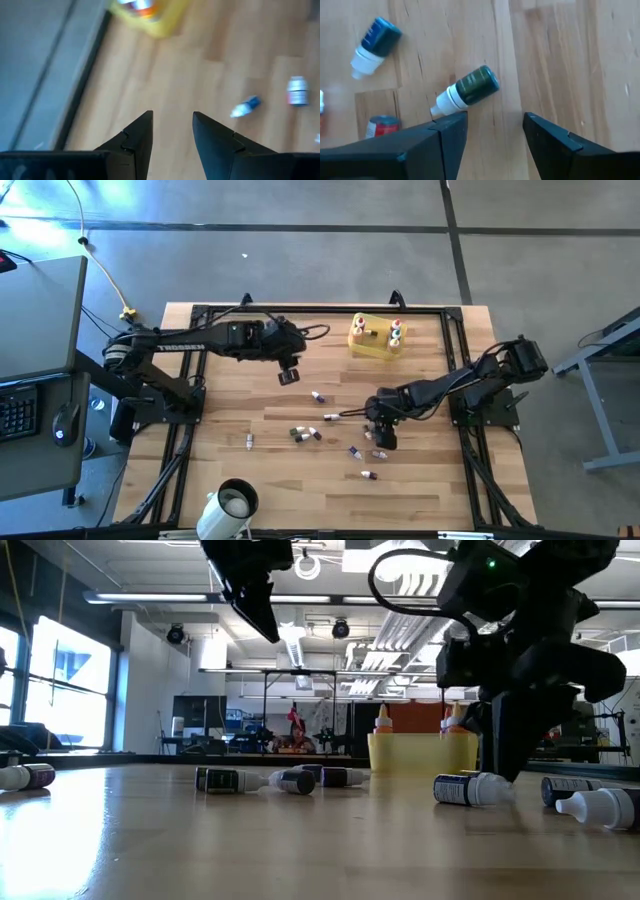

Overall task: Pick & Place food coloring
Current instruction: Put the small green food coloring bottle into the yellow bin

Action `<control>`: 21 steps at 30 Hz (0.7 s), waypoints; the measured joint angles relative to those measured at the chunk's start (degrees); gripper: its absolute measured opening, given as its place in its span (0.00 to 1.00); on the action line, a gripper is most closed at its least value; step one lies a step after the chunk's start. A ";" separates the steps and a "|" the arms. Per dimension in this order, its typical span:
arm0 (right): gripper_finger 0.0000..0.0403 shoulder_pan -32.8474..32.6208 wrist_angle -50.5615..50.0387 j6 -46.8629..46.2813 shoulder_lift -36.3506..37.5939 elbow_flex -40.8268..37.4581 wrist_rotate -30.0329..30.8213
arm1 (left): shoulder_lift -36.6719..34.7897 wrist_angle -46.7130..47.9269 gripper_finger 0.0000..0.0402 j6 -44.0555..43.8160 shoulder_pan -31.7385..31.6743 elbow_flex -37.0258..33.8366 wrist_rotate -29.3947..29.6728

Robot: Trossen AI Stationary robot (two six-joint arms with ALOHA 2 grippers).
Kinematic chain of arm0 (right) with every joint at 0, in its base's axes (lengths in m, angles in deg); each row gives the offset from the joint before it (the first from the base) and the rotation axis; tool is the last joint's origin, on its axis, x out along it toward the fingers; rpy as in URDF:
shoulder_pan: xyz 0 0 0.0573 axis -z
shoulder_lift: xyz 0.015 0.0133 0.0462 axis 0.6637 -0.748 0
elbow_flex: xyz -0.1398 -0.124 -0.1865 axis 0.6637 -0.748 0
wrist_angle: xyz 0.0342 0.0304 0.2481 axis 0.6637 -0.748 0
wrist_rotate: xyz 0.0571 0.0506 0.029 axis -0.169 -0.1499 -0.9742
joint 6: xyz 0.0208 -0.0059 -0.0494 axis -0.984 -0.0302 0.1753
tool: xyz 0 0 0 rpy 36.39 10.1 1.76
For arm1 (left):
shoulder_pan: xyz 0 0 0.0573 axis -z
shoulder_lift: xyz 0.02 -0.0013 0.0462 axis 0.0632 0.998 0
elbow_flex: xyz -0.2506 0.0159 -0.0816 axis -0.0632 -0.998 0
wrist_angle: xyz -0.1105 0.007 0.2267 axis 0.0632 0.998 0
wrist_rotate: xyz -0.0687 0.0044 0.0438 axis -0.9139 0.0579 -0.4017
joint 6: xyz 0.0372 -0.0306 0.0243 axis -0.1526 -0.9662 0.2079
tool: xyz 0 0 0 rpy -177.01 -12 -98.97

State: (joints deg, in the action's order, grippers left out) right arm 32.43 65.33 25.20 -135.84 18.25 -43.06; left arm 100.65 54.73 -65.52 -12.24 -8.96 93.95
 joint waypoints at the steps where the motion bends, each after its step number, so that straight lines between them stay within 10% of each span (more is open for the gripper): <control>1: 0.47 0.01 1.40 0.24 -0.06 -0.24 0.00 | 0.00 -2.15 0.34 0.75 0.02 -1.26 -2.32; 21: 0.47 -0.97 4.40 12.04 -0.34 -0.21 4.42 | 10.57 -39.56 0.34 14.89 0.02 -21.56 -23.76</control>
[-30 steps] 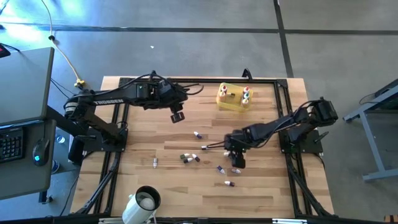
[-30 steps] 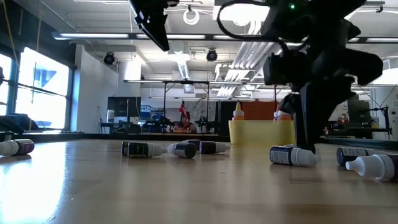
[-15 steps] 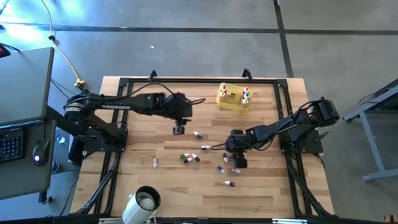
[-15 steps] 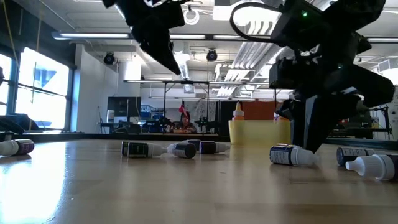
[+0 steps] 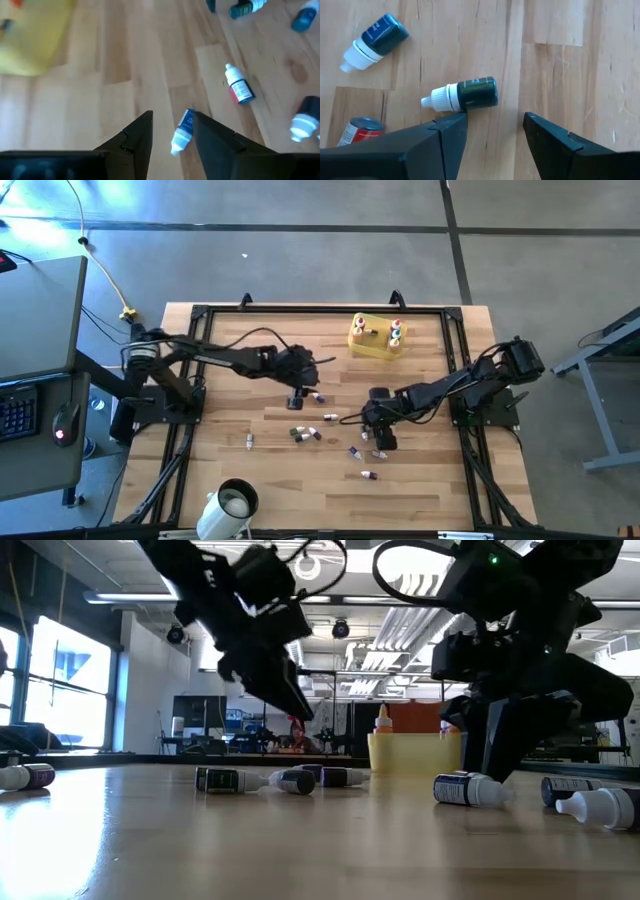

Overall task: Pick & Place food coloring
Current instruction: Put the small green food coloring bottle into the yellow bin

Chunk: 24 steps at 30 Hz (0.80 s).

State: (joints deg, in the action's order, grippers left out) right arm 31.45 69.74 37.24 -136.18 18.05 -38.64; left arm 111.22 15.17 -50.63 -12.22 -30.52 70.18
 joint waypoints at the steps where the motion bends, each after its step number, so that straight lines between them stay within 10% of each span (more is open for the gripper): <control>1: 0.47 0.00 0.13 0.00 0.00 -0.01 -0.02 | 1.49 -1.03 0.35 0.60 0.00 0.06 -0.81; 14: 0.47 0.00 0.32 -0.10 0.00 -0.01 -0.79 | 8.22 -0.54 0.54 6.06 1.65 2.60 -5.58; 24: 0.47 0.00 0.51 -0.20 0.00 0.01 -0.83 | 13.65 -3.02 0.51 5.98 1.85 2.77 -3.37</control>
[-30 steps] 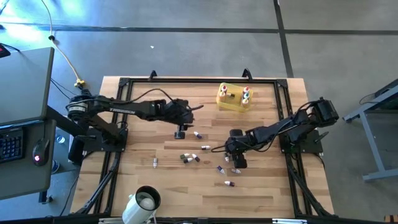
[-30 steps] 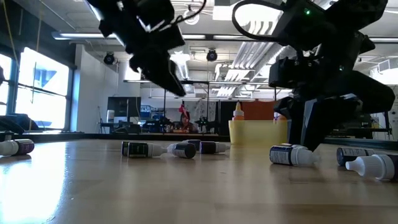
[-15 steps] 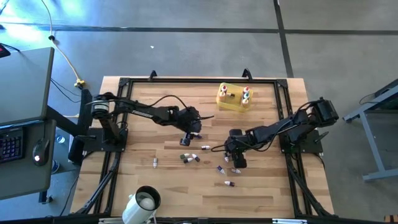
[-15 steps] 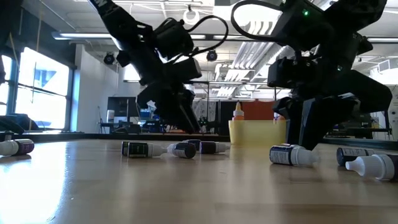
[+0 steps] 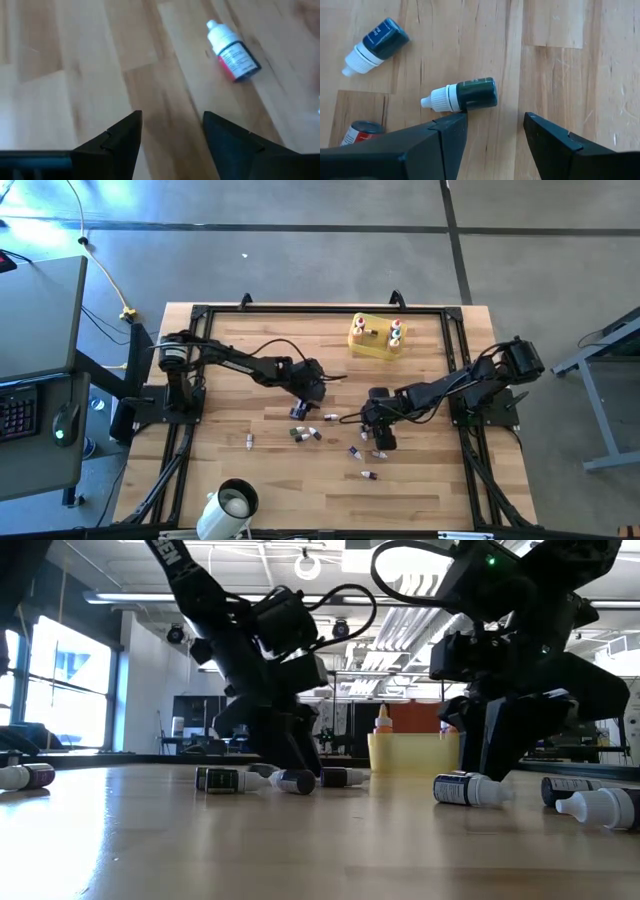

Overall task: Pick & Place food coloring
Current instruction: Put the small green food coloring bottle into the yellow bin

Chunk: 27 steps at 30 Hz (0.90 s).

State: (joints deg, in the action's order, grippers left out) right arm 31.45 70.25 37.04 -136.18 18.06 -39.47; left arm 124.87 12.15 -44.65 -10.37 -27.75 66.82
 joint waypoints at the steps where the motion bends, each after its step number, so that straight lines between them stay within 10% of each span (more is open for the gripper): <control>1: 0.47 0.00 0.08 -0.02 0.00 0.00 -0.02 | 0.23 -0.15 0.51 0.00 0.01 0.01 -0.01; 27: 0.47 -0.02 0.61 -1.33 0.00 0.00 -1.64 | -3.23 30.84 0.47 -3.72 0.40 11.07 12.64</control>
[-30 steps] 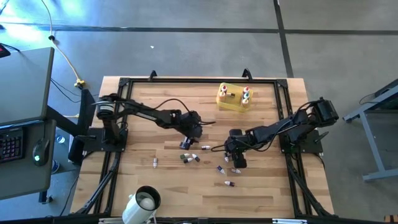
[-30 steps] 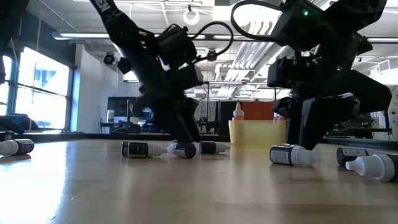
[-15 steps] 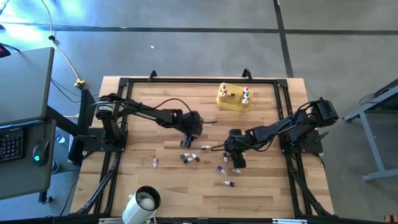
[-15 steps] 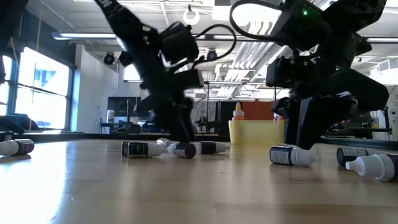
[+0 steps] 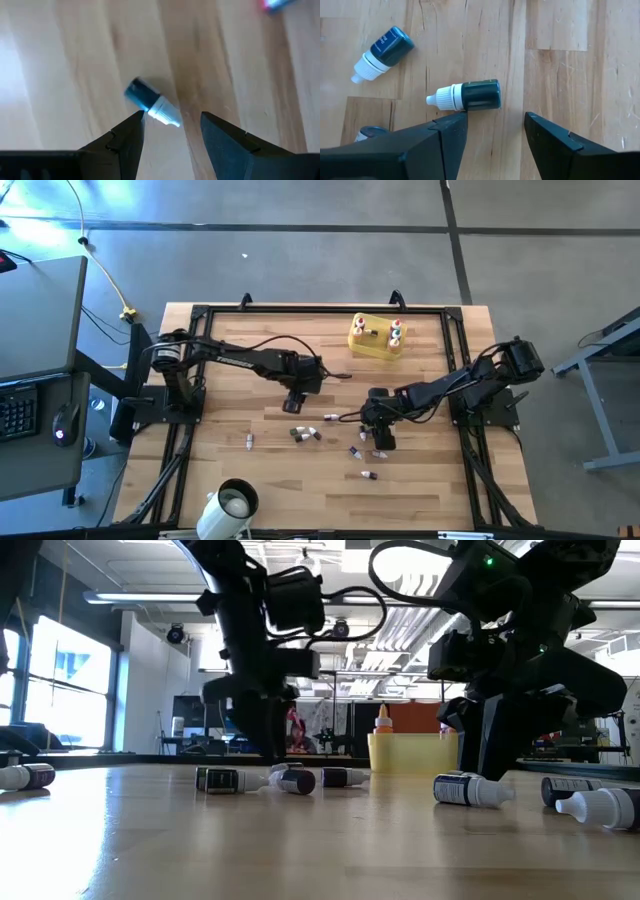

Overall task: Pick & Place food coloring
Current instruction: Put the small green food coloring bottle into the yellow bin

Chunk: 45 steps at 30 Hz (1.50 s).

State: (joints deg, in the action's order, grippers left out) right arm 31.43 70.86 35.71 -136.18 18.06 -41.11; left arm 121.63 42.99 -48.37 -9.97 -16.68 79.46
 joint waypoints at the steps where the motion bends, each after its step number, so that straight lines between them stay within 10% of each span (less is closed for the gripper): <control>1: 0.47 0.00 0.00 0.00 0.00 0.00 0.00 | 0.28 -0.90 0.47 -2.85 0.00 0.01 0.70; 33: 0.47 -0.02 0.52 -0.59 0.04 0.02 -0.22 | 6.07 -7.54 0.47 -22.18 -1.53 0.28 0.82; 45: 0.47 0.09 -2.25 -2.56 2.53 0.02 3.76 | 6.14 -8.58 0.24 -22.18 -1.51 0.64 1.55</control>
State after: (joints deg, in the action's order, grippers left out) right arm 31.52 68.62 33.15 -133.65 18.08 -37.35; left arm 127.77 34.40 -70.55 -11.48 -16.04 81.01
